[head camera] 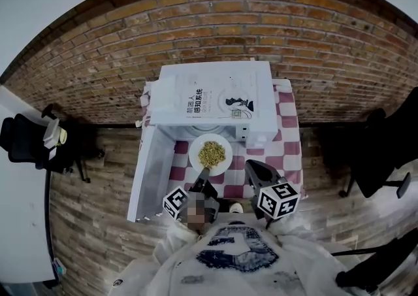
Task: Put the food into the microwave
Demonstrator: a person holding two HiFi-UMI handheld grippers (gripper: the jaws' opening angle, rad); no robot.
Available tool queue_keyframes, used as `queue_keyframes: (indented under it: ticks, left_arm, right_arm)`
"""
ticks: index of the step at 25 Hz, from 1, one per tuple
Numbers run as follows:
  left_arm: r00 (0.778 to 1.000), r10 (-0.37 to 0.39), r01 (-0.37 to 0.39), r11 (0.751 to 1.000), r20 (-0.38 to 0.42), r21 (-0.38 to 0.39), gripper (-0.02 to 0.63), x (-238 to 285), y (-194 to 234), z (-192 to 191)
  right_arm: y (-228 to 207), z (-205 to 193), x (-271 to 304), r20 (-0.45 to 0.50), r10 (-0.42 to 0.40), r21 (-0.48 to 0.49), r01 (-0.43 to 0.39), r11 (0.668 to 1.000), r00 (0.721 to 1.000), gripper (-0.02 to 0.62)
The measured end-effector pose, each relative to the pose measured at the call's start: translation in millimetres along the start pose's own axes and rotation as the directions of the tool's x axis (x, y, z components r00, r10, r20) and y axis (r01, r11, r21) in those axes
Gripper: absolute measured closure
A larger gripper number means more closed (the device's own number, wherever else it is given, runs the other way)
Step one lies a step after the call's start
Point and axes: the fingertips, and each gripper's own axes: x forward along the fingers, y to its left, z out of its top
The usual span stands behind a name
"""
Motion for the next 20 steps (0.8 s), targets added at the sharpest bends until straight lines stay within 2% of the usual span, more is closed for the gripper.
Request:
queue_keyframes:
  ticks: [4,20]
  left_arm:
    - [1.0,0.018,-0.018,1.0,0.005,0.004,0.589,14,7,11]
    - [0.998,0.051,-0.05,0.996,0.019,-0.076,0.589,69,52,41]
  right_arm:
    - [-6,5,8,-0.006,-0.006,-0.004,0.006,1.0,1.0,0.581]
    - [-24,19,35,-0.046,-0.012,-0.032,0.01,0.999,0.999,0.581]
